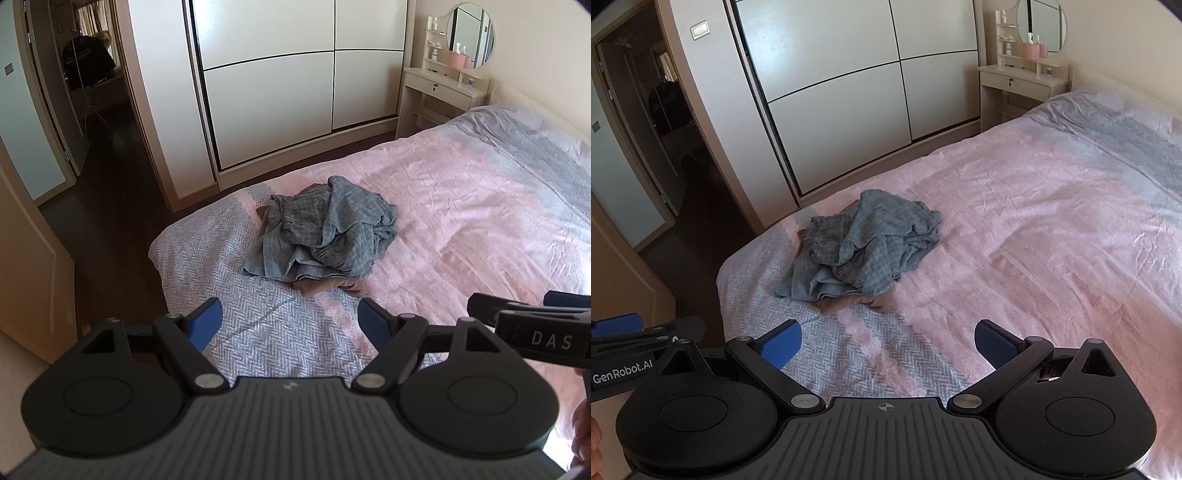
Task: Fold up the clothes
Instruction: 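Move both grippers toward the crumpled grey plaid shorts on the bed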
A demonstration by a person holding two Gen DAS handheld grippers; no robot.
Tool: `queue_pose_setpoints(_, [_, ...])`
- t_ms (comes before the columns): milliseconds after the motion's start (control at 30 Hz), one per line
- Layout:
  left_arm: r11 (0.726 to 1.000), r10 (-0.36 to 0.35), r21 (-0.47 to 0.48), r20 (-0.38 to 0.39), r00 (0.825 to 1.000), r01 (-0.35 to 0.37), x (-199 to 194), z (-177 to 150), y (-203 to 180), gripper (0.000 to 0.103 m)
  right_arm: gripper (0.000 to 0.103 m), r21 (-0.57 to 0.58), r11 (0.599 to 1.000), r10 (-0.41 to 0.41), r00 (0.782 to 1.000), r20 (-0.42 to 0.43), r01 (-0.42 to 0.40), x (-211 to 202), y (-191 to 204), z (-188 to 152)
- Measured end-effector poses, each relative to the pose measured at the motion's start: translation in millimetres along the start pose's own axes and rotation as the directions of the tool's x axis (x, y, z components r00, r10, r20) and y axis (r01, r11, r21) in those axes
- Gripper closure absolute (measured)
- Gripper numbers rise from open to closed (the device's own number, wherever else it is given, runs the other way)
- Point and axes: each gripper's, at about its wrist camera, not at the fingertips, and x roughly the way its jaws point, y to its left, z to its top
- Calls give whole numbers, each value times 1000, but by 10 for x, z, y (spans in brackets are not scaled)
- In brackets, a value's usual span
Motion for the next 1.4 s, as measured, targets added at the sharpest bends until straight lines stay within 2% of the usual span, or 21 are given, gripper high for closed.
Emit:
queue_pose_setpoints(300, [1000, -16, 14, -19, 1000, 16, 172, 111, 69, 25, 1, 25, 1000, -14, 1000, -11, 14, 102, 23, 58])
queue_pose_setpoints(600, [999, -35, 36, -41, 999, 36, 479, 325, 186, 25, 1, 46, 998, -38, 999, -29, 39, 375, 82, 223])
queue_pose_setpoints(1400, [997, -44, 55, -100, 994, 50, 1058, 652, 541, 25, 1, 69, 996, -50, 996, -79, 55, 965, 348, 516])
